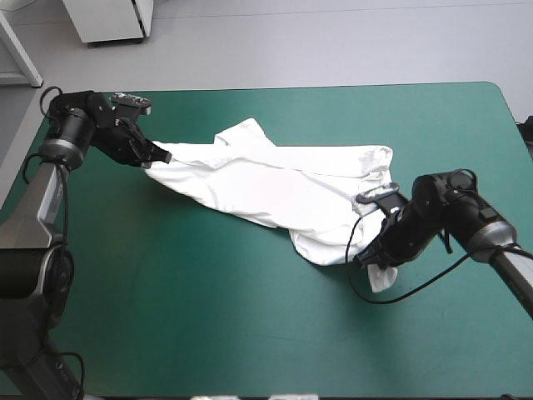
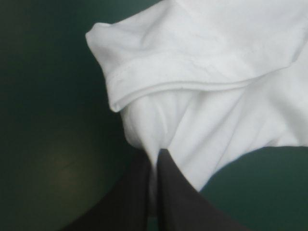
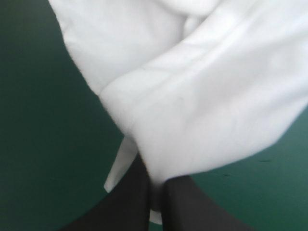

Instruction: Fold the cloth

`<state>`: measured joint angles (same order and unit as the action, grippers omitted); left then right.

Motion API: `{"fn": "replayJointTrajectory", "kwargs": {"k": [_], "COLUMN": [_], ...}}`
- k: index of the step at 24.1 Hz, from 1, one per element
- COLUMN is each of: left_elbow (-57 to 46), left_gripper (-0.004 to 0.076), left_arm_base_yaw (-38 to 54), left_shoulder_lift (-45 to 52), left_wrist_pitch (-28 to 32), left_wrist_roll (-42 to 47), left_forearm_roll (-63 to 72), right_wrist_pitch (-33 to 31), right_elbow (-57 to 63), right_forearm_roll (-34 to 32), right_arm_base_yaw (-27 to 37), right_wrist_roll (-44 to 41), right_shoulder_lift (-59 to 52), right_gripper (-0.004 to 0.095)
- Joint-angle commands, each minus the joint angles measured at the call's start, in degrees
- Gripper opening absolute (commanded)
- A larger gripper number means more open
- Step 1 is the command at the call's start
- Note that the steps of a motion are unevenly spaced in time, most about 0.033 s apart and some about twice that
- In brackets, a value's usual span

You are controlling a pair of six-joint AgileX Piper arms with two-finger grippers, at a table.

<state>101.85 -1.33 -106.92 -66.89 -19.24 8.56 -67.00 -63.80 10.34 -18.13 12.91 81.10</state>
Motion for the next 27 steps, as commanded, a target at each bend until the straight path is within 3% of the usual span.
{"fn": "replayJointTrajectory", "kwargs": {"k": [1, 8, 11, 13, 19, 27], "left_elbow": [1.5, 2.9, 9.7, 12.8, 17.0, 15.5], "left_gripper": [-0.0009, -0.0009, -0.0009, -0.0009, -0.0009, -0.0009], "left_arm_base_yaw": [-0.1, -0.1, -0.1, -0.1, -0.1, -3.4], "left_shoulder_lift": [10.1, 23.7, 29.8, 31.6, 38.7, 48.6], "left_wrist_pitch": [-0.8, 2.3, 5.0, 5.0, 6.2, -1.1], "left_wrist_roll": [0.2, 1.8, 3.0, 3.4, 3.4, 5.2], "left_forearm_roll": [0.9, 1.0, 1.2, 1.2, 1.1, -0.4], "right_wrist_pitch": [-4.6, -4.6, -4.5, -3.2, -1.1, -1.4], "right_elbow": [-11.3, -38.3, -56.6, -60.5, -62.0, -60.6], "right_forearm_roll": [-6.9, -16.8, -16.8, -16.8, -17.0, -13.6], "right_arm_base_yaw": [0.1, 0.1, 0.1, 0.1, 0.1, 0.0], "right_wrist_roll": [-3.7, -7.2, -7.4, -7.4, -5.9, -5.4], "right_shoulder_lift": [-4.9, -7.8, -8.0, -8.8, -15.9, -24.5], "right_gripper": [-0.0013, -0.0013, -0.0013, -0.0013, -0.0013, -0.0013]}}
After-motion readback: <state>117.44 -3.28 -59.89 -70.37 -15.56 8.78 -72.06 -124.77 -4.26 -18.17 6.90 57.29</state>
